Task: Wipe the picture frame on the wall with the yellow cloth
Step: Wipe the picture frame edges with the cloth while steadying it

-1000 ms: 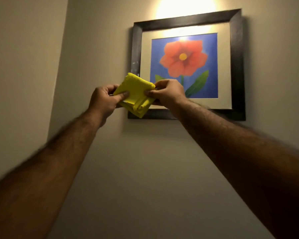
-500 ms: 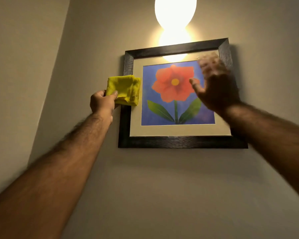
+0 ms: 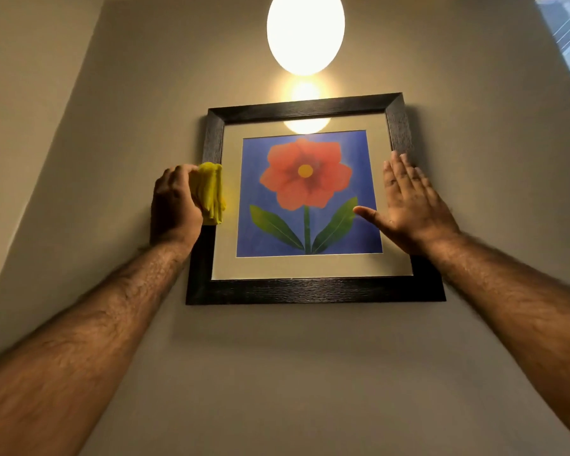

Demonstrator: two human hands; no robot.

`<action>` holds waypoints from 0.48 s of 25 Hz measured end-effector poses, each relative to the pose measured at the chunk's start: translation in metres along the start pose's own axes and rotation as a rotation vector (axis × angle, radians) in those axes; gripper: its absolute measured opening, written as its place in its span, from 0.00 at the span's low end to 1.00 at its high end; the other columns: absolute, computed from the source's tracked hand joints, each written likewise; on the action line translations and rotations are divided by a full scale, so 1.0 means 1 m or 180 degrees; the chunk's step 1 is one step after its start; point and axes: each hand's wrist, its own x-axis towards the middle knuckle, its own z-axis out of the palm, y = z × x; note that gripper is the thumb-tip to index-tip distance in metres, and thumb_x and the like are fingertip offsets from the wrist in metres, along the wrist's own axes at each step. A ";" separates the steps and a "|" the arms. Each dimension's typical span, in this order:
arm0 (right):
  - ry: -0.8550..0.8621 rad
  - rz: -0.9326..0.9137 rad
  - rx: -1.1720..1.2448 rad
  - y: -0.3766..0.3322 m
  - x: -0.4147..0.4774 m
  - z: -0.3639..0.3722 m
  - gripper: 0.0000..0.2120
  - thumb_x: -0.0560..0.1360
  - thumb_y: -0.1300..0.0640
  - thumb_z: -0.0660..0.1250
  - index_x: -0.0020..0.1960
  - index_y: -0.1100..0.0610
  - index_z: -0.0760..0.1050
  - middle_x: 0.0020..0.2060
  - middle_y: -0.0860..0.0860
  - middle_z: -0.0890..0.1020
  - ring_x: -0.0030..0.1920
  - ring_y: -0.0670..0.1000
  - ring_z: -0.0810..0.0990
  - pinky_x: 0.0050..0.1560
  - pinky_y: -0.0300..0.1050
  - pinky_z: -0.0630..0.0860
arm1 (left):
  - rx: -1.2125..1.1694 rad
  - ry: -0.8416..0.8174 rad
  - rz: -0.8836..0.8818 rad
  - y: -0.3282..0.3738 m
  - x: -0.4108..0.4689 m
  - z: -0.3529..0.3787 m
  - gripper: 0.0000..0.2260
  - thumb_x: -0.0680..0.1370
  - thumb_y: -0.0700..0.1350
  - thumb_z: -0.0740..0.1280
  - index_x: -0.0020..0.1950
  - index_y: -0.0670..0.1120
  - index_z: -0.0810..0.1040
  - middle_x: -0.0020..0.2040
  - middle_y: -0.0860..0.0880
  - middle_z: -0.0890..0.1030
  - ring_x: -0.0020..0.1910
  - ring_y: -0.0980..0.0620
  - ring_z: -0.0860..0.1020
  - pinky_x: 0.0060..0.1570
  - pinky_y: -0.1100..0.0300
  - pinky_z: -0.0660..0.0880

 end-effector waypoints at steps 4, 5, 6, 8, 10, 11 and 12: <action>0.0170 0.0128 0.0142 0.006 0.002 0.004 0.55 0.72 0.20 0.40 0.84 0.60 0.43 0.84 0.56 0.44 0.85 0.54 0.44 0.83 0.54 0.46 | 0.0007 0.0019 0.0301 0.000 -0.002 0.008 0.16 0.77 0.31 0.58 0.62 0.36 0.79 0.63 0.37 0.79 0.62 0.38 0.77 0.63 0.47 0.76; 0.0172 0.0163 0.0187 0.007 0.003 0.005 0.55 0.72 0.20 0.40 0.84 0.60 0.43 0.84 0.56 0.44 0.85 0.54 0.44 0.83 0.53 0.46 | -0.0015 0.0009 0.0373 -0.002 -0.003 0.010 0.16 0.78 0.32 0.58 0.62 0.36 0.80 0.63 0.37 0.80 0.62 0.38 0.78 0.63 0.48 0.77; 0.0176 0.0174 0.0221 0.007 0.003 0.006 0.55 0.72 0.20 0.39 0.84 0.60 0.43 0.84 0.55 0.44 0.85 0.54 0.44 0.83 0.53 0.46 | -0.0040 -0.0024 0.0443 -0.005 -0.006 0.012 0.16 0.79 0.34 0.58 0.63 0.36 0.80 0.64 0.37 0.80 0.62 0.38 0.78 0.64 0.48 0.76; 0.0200 0.0162 0.0253 0.007 0.002 0.008 0.56 0.72 0.20 0.39 0.84 0.60 0.43 0.84 0.56 0.44 0.84 0.54 0.44 0.83 0.53 0.45 | -0.0060 -0.0261 0.0560 -0.011 -0.018 0.018 0.19 0.82 0.41 0.58 0.71 0.37 0.74 0.73 0.37 0.74 0.71 0.38 0.73 0.72 0.48 0.70; 0.0217 0.0149 0.0229 0.006 0.000 0.011 0.55 0.72 0.20 0.40 0.84 0.60 0.43 0.84 0.56 0.44 0.84 0.54 0.43 0.83 0.53 0.45 | 0.0178 -0.0702 0.0607 -0.013 -0.032 0.024 0.28 0.84 0.52 0.53 0.80 0.39 0.59 0.82 0.41 0.59 0.81 0.42 0.58 0.80 0.48 0.55; 0.0237 0.0143 0.0204 0.006 -0.001 0.012 0.55 0.73 0.20 0.40 0.84 0.61 0.42 0.84 0.57 0.44 0.84 0.55 0.43 0.83 0.53 0.44 | 0.0331 -0.0873 0.0592 -0.013 -0.036 0.026 0.32 0.83 0.59 0.49 0.82 0.41 0.52 0.83 0.43 0.53 0.83 0.44 0.51 0.81 0.49 0.49; 0.0270 0.0139 0.0188 0.007 -0.002 0.013 0.55 0.73 0.20 0.41 0.84 0.61 0.42 0.84 0.57 0.44 0.84 0.55 0.43 0.83 0.53 0.44 | 0.0426 -0.0976 0.0570 -0.012 -0.038 0.027 0.36 0.81 0.65 0.44 0.82 0.43 0.48 0.84 0.44 0.48 0.83 0.46 0.47 0.81 0.51 0.45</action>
